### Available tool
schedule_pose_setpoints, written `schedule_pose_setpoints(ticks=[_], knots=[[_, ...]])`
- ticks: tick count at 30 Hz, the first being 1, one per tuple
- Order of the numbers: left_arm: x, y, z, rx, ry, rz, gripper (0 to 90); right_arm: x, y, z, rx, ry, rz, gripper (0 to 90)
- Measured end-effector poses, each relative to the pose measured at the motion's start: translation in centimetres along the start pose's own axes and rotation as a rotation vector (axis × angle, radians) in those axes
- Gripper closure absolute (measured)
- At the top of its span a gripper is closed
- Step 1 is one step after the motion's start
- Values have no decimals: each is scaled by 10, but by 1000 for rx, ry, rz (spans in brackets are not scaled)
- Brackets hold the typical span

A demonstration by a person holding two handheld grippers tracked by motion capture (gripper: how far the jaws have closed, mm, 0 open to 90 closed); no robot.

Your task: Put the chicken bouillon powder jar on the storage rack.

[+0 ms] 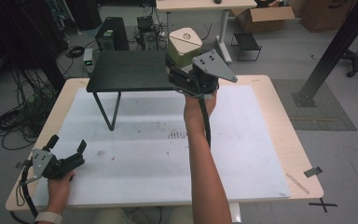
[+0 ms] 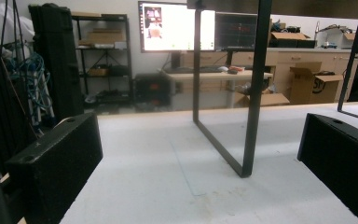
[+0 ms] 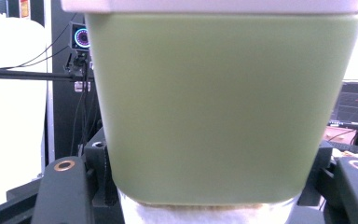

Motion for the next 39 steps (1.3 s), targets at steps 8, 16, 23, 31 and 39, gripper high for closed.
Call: schedule_pose_setpoints(ticks=[8, 16, 23, 31, 39], knots=[[-1, 0, 1, 6, 1, 7, 2, -5, 3, -28, -30, 22, 23, 293], [-2, 0, 1, 15, -1, 16, 2, -8, -1, -55, -78, 29, 36, 293], [-3, 0, 2, 22, -1, 24, 2, -10, -8, -82, -143, 43, 30, 293], [-3, 0, 3, 27, -2, 30, 2, -15, -19, -112, -211, 66, 12, 293], [-4, 0, 3, 33, -3, 40, 2, -20, -32, -134, -283, 70, 23, 292]])
Point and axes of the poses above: each handheld gripper's, and its own axes: z roughly backward along the jaws, y roughly out of its top, x roughly to its right, the point moved 3 cm from there along -z, roughly forward along the jaws
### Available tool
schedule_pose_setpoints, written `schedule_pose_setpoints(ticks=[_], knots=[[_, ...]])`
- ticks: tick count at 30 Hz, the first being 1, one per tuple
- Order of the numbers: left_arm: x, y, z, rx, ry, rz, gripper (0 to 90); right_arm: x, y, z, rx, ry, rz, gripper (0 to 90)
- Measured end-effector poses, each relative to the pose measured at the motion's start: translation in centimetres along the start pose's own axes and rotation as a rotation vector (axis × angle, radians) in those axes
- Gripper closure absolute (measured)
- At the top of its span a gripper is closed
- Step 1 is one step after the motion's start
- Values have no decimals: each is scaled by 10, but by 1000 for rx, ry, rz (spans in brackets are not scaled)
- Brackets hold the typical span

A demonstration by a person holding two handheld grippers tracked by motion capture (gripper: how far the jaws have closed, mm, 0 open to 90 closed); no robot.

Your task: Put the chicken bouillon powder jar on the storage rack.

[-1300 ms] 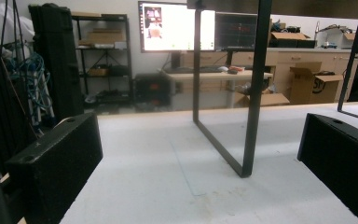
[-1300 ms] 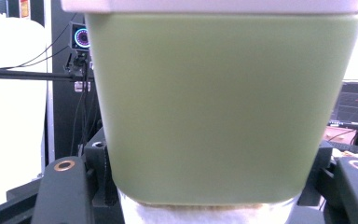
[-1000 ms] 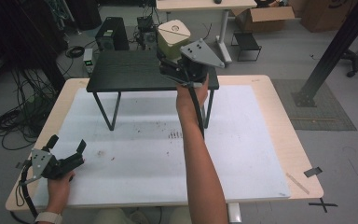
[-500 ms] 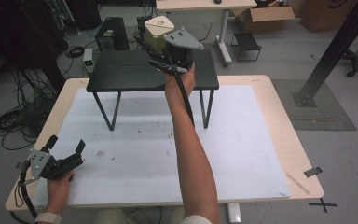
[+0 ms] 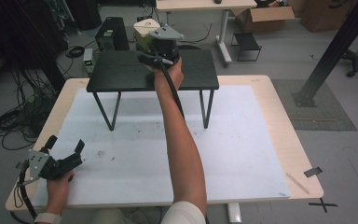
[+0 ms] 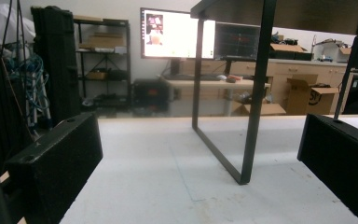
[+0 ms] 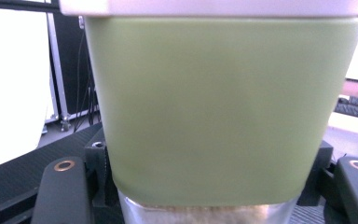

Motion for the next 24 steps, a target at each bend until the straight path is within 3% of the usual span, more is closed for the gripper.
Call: schedule_pose_setpoints(ticks=[9, 18, 24], knots=[[-1, 0, 1, 5, -1, 5, 2, 2, -7, -17, -89, 22, -37, 293], [-1, 0, 1, 5, -1, 4, 2, 7, -13, -24, -160, 40, -70, 292], [0, 0, 0, 6, -1, 6, 2, 9, -14, -24, -168, 49, -83, 292]])
Point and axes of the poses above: each handheld gripper's, and its own axes: z roughly backward along the jaws, y roughly out of its top, x roughly to its right, the point moved 3 cm from there along -z, roughly forward along the jaws
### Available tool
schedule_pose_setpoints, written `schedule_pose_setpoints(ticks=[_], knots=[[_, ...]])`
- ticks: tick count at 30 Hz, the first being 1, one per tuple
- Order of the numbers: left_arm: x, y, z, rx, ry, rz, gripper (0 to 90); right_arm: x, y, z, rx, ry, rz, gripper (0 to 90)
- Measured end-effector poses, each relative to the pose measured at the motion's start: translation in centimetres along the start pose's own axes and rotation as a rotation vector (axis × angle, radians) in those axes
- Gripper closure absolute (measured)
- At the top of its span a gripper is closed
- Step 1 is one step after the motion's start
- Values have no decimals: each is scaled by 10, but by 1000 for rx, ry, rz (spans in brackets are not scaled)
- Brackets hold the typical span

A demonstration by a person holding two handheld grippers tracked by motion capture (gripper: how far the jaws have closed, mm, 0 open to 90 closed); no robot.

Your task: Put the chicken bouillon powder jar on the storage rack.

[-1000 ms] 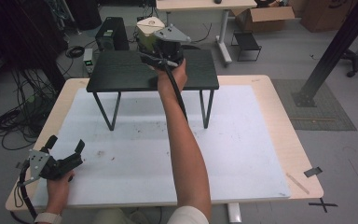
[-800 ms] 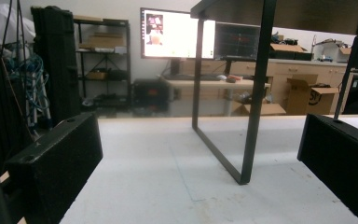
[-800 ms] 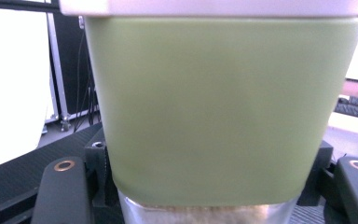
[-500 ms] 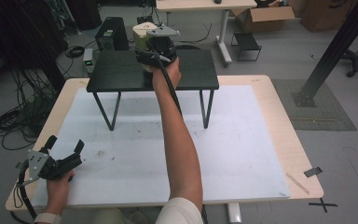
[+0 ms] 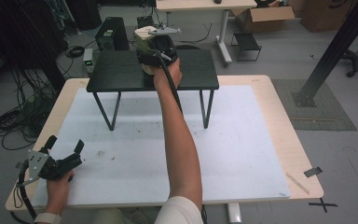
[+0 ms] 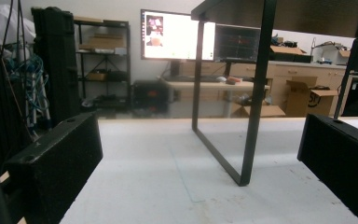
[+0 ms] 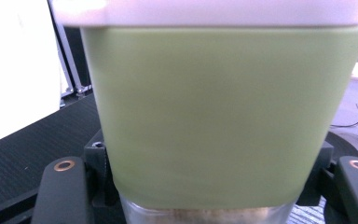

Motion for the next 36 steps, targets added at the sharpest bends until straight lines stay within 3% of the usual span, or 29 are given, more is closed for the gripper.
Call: schedule_pose_setpoints(ticks=[19, 24, 30, 36], knots=[[0, 0, 0, 2, 0, 2, 2, 1, -1, 0, -19, 20, -3, 282], [0, 0, 0, 3, 0, 4, 2, 0, 0, 0, 1, 0, -18, 143], [0, 0, 0, 3, 1, 6, 2, -1, 0, 2, 5, -11, -23, 40], [0, 0, 0, 3, 1, 7, 2, -3, 1, 9, 33, -2, -19, 4]])
Point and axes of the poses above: each handheld gripper's, and its own axes: z roughly backward along the jaws, y roughly out of its top, x roughly to its right, the point moved 3 cm from there along -z, roughly forward along the jaws
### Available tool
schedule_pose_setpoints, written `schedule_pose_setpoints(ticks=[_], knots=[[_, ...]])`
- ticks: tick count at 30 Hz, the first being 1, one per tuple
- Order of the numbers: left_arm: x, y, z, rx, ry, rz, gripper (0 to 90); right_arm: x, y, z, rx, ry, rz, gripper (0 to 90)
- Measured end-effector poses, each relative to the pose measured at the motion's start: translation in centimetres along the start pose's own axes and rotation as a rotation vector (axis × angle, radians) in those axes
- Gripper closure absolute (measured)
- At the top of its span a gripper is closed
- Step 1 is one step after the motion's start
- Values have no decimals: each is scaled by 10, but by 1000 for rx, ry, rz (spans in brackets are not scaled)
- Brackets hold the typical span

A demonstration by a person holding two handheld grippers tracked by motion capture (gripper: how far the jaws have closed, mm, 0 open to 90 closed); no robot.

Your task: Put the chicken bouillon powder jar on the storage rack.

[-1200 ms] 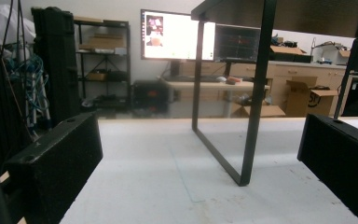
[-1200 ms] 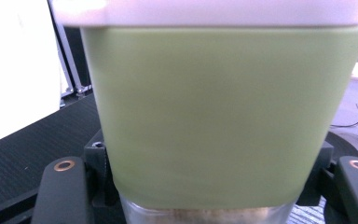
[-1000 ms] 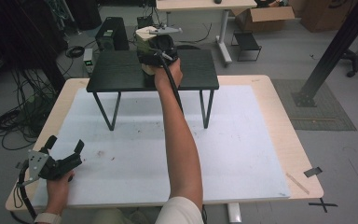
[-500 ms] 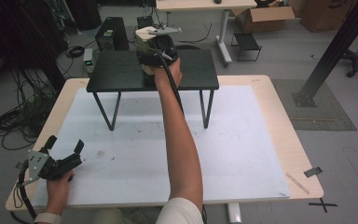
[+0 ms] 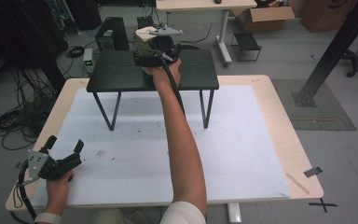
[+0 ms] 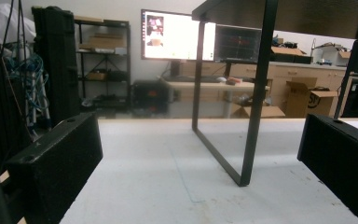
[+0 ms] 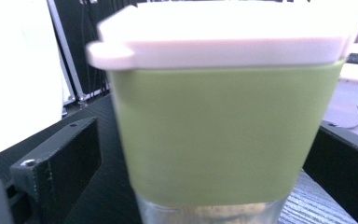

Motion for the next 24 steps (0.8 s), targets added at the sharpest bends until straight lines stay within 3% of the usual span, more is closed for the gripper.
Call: schedule_pose_setpoints(ticks=[8, 24], knots=[[0, 0, 0, -3, -1, -3, 2, 0, 1, 18, 36, -5, 16, 0], [2, 0, -1, -10, 1, -26, 2, 6, -3, 76, 119, 1, 5, 0]])
Point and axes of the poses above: each handheld gripper's, and its own axes: z roughly backward along the jaws, y roughly out of its top, x roughly to its right, the point moved 3 cm from there along -z, roughly forward along the jaws
